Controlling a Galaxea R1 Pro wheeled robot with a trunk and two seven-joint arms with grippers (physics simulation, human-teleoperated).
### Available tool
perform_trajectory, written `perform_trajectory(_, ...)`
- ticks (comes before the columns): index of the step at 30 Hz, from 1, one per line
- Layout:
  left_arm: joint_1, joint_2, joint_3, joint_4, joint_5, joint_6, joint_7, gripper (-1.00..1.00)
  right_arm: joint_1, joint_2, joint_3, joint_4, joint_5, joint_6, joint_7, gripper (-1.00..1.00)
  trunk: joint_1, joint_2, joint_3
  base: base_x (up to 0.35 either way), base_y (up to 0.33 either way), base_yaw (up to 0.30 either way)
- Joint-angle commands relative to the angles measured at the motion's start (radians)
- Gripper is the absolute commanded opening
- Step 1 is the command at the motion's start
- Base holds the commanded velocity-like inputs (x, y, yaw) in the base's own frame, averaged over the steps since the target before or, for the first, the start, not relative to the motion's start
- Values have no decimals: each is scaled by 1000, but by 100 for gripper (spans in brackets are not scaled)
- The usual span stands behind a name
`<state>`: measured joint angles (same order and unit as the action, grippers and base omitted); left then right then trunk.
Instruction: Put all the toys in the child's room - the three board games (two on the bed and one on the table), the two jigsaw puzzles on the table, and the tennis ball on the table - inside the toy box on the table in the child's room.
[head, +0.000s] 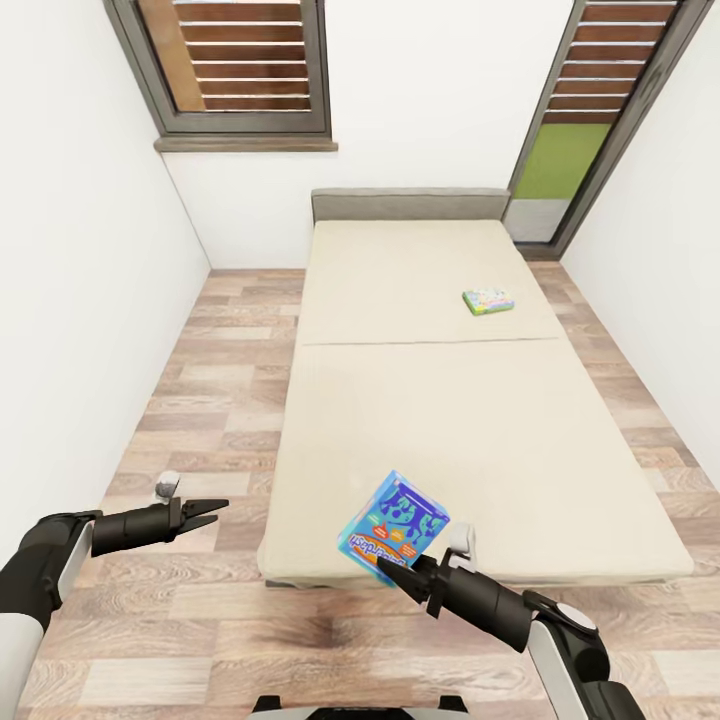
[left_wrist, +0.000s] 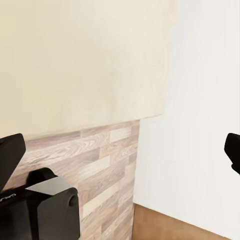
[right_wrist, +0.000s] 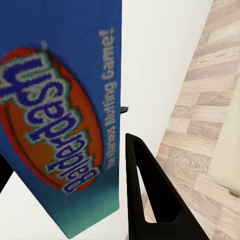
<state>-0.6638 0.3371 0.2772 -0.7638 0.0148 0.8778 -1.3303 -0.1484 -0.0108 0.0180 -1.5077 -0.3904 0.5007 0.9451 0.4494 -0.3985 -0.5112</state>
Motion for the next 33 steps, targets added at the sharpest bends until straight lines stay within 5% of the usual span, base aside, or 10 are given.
perform_trajectory(1, 0, 0, 0, 0, 1, 10, -2, 100, 0, -1, 0, 0, -8, 9, -1, -100, 1, -1, 0, 0, 0, 0)
perform_trajectory(33, 0, -1, 1, 0, 1, 11, 0, 100, 0, -4, -6, 3, -11, 9, 8, -100, 1, -1, 53, 0, 0, 0)
